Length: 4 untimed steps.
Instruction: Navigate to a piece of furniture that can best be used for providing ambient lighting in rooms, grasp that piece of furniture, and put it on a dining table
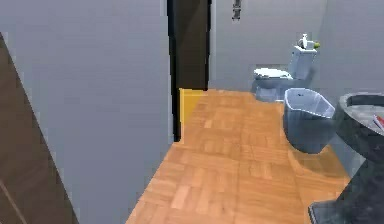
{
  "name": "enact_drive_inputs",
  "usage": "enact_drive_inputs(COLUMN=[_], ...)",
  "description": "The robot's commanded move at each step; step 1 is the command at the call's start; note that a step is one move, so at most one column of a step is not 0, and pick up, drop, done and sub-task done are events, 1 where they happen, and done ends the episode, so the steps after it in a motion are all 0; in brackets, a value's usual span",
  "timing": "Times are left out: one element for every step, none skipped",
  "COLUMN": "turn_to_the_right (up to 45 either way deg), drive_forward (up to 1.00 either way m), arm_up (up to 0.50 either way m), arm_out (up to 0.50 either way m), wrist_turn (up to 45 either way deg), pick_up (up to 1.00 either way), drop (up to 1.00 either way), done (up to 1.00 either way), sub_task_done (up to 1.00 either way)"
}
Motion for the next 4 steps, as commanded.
enact_drive_inputs(turn_to_the_right=[0.0,3.0,0.0,3.0], drive_forward=[0.35,0.00,1.00,0.00], arm_up=[0.00,0.00,0.00,0.00], arm_out=[0.00,0.00,0.00,0.00], wrist_turn=[0.0,0.0,0.0,0.0], pick_up=[0.00,0.00,0.00,0.00], drop=[0.00,0.00,0.00,0.00], done=[0.00,0.00,0.00,0.00], sub_task_done=[0.00,0.00,0.00,0.00])
